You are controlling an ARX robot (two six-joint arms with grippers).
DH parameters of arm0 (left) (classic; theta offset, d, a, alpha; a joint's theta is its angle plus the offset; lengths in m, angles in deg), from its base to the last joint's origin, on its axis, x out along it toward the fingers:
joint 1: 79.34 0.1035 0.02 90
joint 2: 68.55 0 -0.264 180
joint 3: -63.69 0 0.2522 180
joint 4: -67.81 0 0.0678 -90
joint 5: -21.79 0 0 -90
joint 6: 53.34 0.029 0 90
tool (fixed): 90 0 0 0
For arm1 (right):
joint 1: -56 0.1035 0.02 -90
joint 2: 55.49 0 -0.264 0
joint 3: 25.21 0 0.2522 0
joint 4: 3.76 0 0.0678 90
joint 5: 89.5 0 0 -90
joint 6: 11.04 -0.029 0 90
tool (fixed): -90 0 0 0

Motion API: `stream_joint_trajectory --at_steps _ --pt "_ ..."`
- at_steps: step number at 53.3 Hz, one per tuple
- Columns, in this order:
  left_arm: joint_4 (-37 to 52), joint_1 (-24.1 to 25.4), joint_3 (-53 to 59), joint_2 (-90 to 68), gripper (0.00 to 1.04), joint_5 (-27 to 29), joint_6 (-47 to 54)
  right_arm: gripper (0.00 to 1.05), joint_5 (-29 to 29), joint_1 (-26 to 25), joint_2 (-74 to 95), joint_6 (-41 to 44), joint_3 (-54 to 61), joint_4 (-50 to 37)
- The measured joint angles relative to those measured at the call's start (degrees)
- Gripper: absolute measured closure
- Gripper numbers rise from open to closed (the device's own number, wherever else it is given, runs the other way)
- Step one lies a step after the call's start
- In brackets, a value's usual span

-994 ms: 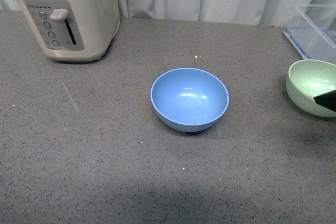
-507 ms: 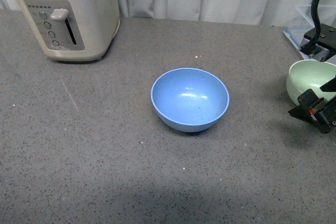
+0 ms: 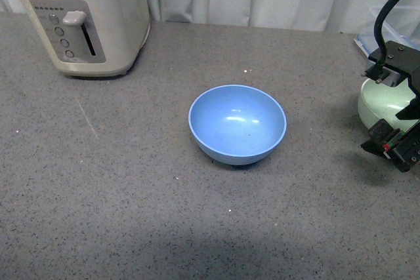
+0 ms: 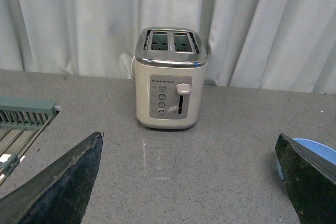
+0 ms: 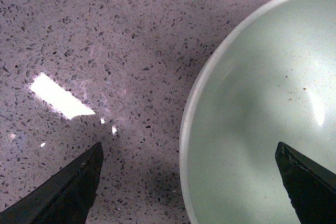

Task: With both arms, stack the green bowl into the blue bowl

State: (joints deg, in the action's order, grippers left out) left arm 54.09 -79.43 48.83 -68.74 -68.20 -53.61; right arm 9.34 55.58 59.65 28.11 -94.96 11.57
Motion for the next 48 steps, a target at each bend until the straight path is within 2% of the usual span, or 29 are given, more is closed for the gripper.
stream_joint_trajectory --at_steps 2,12,22,24,28,48 --pt "0.0 0.0 0.0 0.0 0.06 0.0 0.0 0.21 0.0 0.0 0.0 0.0 0.0 0.0" --pt "0.0 0.0 0.0 0.0 0.06 0.0 0.0 0.58 0.5 0.0 0.0 0.2 -0.4 0.4" --pt "0.0 0.0 0.0 0.0 0.06 0.0 0.0 0.83 0.7 0.1 0.0 0.5 -0.7 0.5" --pt "0.0 0.0 0.0 0.0 0.06 0.0 0.0 0.92 0.7 0.1 0.0 0.5 -0.9 0.6" --pt "0.0 0.0 0.0 0.0 0.06 0.0 0.0 1.03 0.7 0.2 0.0 0.7 -1.0 0.7" --pt "0.0 0.0 0.0 0.0 0.06 0.0 0.0 1.03 1.8 1.1 -1.1 1.3 -1.3 2.1"
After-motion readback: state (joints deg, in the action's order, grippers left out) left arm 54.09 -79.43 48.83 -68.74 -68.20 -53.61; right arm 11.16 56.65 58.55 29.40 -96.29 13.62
